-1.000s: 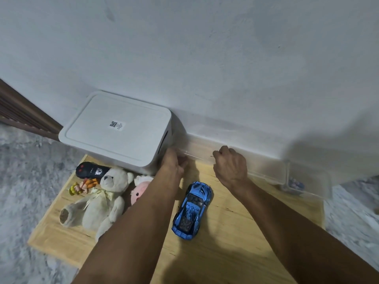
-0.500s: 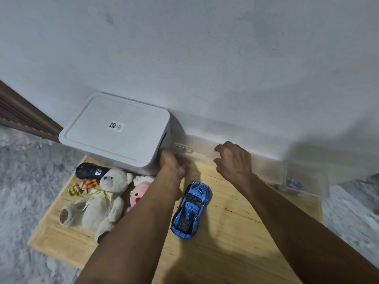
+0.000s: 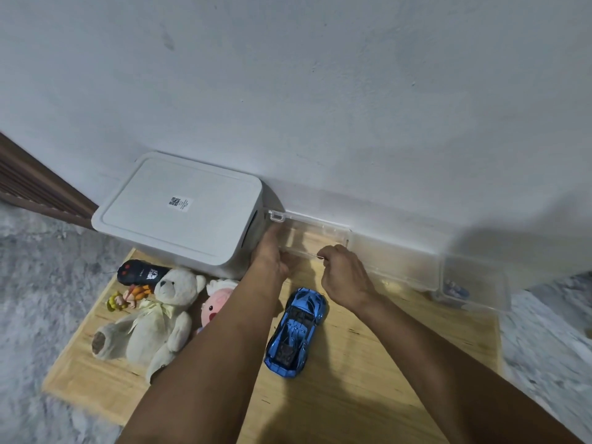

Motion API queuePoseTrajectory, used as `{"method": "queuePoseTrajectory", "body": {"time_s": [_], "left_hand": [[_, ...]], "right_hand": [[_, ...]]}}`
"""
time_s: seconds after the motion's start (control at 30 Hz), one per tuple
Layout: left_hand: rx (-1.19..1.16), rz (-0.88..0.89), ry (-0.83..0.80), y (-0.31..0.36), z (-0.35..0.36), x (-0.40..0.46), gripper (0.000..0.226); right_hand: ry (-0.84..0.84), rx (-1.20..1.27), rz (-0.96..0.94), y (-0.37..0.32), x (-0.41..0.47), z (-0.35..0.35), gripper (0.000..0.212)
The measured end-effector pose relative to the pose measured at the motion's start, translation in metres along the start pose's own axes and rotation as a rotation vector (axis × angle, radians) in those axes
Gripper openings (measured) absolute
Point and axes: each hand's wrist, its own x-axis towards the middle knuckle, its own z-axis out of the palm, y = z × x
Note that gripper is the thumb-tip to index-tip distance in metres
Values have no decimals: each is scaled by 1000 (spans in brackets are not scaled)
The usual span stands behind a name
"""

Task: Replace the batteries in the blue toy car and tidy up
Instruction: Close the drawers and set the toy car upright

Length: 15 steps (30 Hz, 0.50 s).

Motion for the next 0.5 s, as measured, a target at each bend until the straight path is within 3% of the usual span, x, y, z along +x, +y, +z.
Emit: {"method": "queuePoseTrajectory", "body": {"time_s": [0.13,0.23,0.5], "left_hand": [[27,-30,30,1,-3,-1,31],[64,-8,59,1,-7,-1,30],[37,26,88,0,-13,8,28]], "right_hand": [[73,-141,-113,5,8,13,59],[155,-223,-159,3,14,18,55],[81,-313,-138,-4,17,18,51]]}}
